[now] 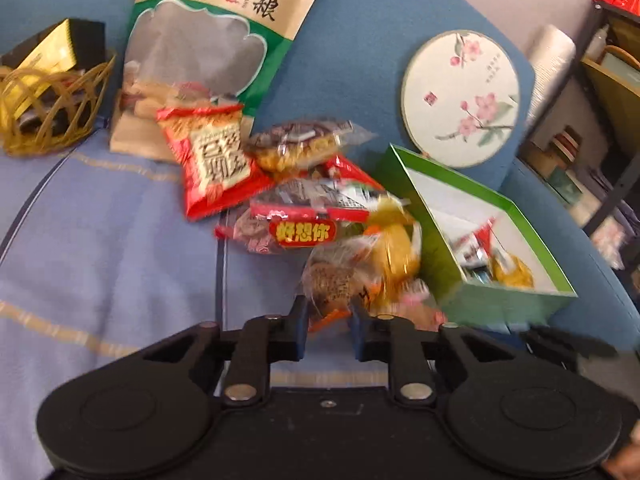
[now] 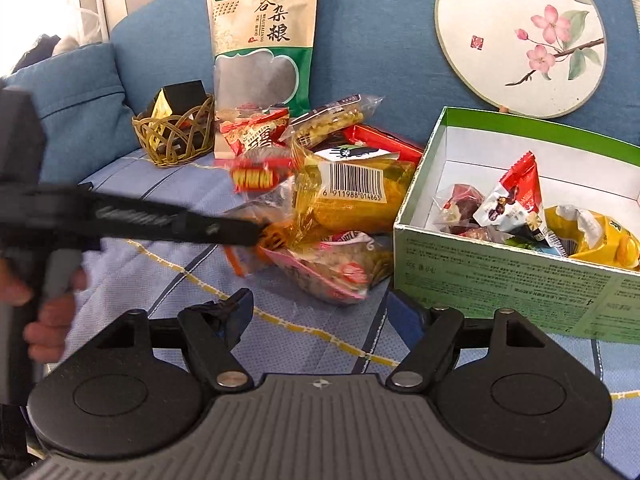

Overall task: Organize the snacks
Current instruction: 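Grasp nut bag with left gripper while right gripper grasps orange-wrapped snack, drop both in box, then grasp pink-striped snack bag with left gripper while right gripper grasps pink snack, carry to box, then grasp dates bag with left gripper while right gripper grasps red-white candy, drop both in box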

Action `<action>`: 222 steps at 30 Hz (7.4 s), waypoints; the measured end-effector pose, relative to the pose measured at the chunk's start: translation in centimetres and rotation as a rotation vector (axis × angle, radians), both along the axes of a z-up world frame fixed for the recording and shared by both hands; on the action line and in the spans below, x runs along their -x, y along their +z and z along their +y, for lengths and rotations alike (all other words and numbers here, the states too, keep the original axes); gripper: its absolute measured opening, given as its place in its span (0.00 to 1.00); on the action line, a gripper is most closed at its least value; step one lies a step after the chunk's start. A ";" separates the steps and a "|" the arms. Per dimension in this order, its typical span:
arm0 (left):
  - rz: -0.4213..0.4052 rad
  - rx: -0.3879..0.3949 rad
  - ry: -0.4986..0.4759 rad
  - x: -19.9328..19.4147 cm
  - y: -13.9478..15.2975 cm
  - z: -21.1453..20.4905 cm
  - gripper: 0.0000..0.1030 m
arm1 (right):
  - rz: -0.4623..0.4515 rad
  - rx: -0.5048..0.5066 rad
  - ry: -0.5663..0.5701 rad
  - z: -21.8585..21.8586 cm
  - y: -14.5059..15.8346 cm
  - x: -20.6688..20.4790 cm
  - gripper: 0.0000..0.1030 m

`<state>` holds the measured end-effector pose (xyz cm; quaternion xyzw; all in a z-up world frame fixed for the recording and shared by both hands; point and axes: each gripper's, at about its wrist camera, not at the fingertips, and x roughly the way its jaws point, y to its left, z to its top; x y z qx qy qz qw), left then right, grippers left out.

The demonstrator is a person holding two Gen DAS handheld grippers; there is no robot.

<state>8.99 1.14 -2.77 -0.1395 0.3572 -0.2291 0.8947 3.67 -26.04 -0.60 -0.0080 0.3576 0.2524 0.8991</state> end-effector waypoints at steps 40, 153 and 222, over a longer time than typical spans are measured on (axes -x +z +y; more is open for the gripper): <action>0.146 0.154 -0.075 0.5 -0.6 0.9 0.89 | -0.025 -0.021 0.125 3.7 -1.7 1.4 0.66; -0.062 0.081 -0.069 1.5 5.5 -5.8 0.44 | -0.353 0.115 0.065 0.3 3.9 3.3 0.69; 0.102 0.002 -0.029 0.2 -0.4 1.0 0.42 | -0.045 -0.109 0.166 3.5 0.5 2.8 1.00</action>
